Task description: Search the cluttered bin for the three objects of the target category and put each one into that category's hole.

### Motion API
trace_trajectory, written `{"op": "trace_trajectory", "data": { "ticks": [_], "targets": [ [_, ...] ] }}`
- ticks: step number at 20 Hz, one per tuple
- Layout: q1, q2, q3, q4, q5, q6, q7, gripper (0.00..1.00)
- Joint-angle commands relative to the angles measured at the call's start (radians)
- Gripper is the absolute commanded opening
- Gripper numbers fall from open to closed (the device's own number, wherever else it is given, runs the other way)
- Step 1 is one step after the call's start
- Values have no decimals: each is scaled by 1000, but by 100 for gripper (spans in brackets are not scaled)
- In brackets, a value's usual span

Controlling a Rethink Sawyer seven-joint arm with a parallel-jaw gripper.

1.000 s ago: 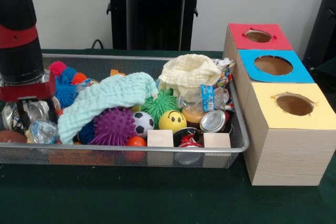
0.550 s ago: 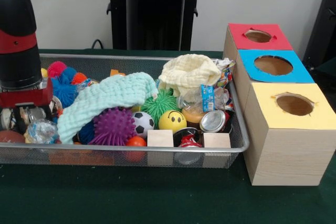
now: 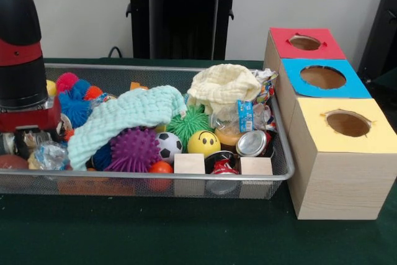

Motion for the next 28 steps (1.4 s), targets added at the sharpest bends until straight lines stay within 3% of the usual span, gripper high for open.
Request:
{"op": "trace_trajectory", "data": {
  "ticks": [1,10,19,20,28],
  "targets": [
    [16,48,102,-23,-60,-83,-243,100],
    [43,-1,130,-5,-9,-7,-232,100],
    [6,15,172,33,-9,-51,-238,100],
    [4,16,175,34,-12,-53,-236,0],
    [-11,19,185,50,-26,-80,-208,0]
  ]
}}
